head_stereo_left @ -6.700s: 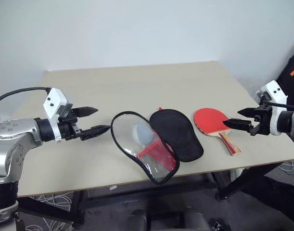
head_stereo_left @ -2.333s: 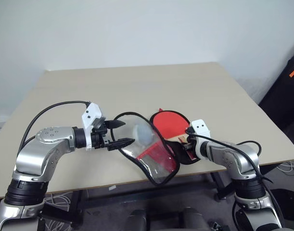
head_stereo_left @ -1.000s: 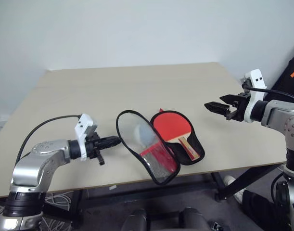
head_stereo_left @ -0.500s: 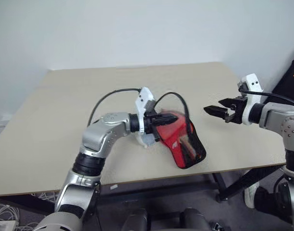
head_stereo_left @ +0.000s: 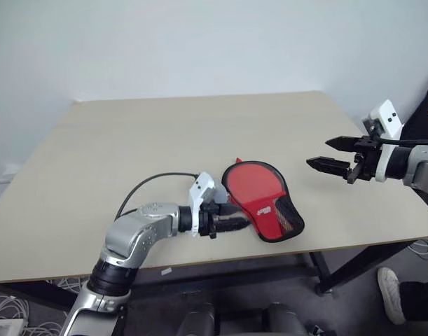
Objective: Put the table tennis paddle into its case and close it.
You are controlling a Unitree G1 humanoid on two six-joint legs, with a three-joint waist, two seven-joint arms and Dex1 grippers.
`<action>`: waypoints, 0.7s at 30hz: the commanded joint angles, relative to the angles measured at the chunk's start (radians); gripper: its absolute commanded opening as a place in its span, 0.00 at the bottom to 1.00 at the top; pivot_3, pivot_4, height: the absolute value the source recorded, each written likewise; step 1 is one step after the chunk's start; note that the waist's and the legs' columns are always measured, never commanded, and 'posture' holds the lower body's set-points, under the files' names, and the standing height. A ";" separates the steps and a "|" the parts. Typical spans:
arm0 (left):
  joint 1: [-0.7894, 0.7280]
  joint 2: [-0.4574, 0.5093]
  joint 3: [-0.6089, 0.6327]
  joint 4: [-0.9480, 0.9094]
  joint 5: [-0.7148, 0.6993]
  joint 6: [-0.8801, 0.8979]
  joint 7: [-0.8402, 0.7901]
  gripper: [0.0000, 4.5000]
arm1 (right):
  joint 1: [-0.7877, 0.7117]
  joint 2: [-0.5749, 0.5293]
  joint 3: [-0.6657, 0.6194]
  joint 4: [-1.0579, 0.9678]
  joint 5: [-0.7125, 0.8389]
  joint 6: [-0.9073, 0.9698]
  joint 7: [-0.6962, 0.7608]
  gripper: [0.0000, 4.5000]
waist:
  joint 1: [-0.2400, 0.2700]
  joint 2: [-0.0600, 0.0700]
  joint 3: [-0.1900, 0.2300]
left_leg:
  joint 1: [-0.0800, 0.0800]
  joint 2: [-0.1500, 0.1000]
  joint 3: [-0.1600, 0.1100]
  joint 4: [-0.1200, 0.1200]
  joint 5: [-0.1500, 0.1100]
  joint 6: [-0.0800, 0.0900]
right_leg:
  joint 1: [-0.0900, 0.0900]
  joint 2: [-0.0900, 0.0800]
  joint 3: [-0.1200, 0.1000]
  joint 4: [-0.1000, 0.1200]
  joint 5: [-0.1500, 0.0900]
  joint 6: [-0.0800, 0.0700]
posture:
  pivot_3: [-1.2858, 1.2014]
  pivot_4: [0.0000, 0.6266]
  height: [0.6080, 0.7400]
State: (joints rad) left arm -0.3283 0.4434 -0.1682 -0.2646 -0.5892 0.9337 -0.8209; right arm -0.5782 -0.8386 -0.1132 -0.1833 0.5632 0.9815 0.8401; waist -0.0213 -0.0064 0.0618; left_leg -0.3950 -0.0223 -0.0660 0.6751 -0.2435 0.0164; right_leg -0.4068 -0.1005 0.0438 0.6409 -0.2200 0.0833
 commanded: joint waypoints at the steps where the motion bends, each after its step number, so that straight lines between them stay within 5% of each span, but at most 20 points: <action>1: 0.030 -0.045 0.003 -0.036 -0.027 0.045 0.065 0.89 | -0.042 0.033 0.016 -0.007 0.004 -0.023 -0.012 1.00 | 0.001 0.000 0.000 | 0.000 0.000 0.000 0.000 0.000 0.000 | 0.000 0.000 0.000 0.000 0.000 0.000 | 0.52 0.00 0.68; 21: -0.011 -0.331 0.107 0.237 -0.085 0.200 0.258 0.89 | -0.064 0.100 0.025 -0.002 0.004 -0.011 -0.060 1.00 | 0.002 0.000 0.000 | 0.000 -0.001 -0.001 0.001 0.000 0.000 | 0.001 0.000 -0.001 0.000 0.000 0.000 | 0.52 0.00 0.68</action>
State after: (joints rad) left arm -0.3161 0.1214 -0.0819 -0.0426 -0.6503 1.1188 -0.5735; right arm -0.6139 -0.7316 -0.0650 -0.1741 0.5601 0.9798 0.7865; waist -0.0195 -0.0066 0.0615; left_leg -0.3950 -0.0234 -0.0671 0.6763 -0.2434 0.0164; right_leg -0.4055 -0.1008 0.0431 0.6412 -0.2199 0.0832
